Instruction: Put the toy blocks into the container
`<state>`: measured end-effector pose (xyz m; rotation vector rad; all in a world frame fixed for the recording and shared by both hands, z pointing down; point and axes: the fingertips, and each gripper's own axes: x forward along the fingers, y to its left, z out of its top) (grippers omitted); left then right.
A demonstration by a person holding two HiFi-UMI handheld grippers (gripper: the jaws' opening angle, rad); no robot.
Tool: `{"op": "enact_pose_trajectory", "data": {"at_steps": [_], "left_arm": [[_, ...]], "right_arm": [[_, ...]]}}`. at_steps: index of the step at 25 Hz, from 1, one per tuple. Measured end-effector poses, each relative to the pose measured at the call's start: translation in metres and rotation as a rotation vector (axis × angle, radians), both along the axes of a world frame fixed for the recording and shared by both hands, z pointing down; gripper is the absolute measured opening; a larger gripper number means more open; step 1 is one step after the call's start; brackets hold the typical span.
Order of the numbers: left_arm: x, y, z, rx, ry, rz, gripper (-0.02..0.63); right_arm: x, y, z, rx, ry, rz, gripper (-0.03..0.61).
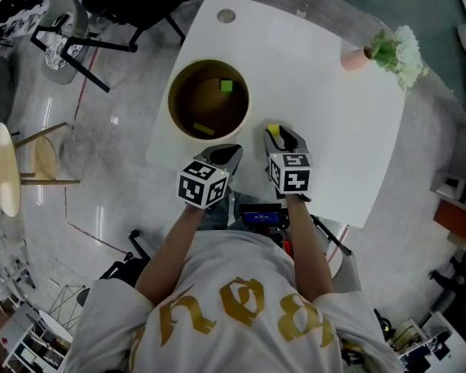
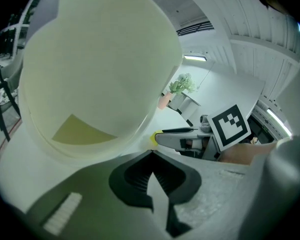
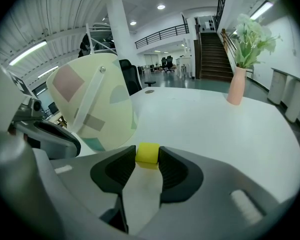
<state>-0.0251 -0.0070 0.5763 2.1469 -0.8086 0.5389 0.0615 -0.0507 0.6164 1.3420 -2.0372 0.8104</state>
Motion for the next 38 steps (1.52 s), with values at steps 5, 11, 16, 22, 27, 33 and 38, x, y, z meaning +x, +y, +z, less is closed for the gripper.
{"op": "enact_pose_trajectory", "data": {"at_steps": [5,11,16,22,27,33,38], "left_arm": [[0.006,-0.001,-0.009,0.017,0.011,0.019,0.0],[0.011,-0.007,-0.023,0.047,0.024,0.035,0.0],[0.021,-0.009,-0.035,0.076,0.029,0.075,0.0],[0.031,-0.011,-0.052,0.107,0.045,0.097,0.0],[0.038,-0.009,-0.065,0.127,0.063,0.115,0.0],[0.039,-0.01,-0.085,0.144,0.106,0.094,0.0],[0.039,-0.012,-0.105,0.189,0.124,0.095,0.0]], "right_arm": [[0.002,-0.001,-0.009,0.023,-0.014,0.01,0.174],[0.006,-0.007,-0.023,0.061,-0.04,0.026,0.173],[0.006,-0.008,-0.037,0.087,-0.094,0.045,0.175],[0.013,-0.008,-0.052,0.12,-0.103,0.083,0.173],[0.017,-0.01,-0.067,0.151,-0.104,0.101,0.173],[0.016,-0.012,-0.084,0.184,-0.093,0.094,0.173],[0.011,-0.018,-0.092,0.21,-0.089,0.089,0.173]]}}
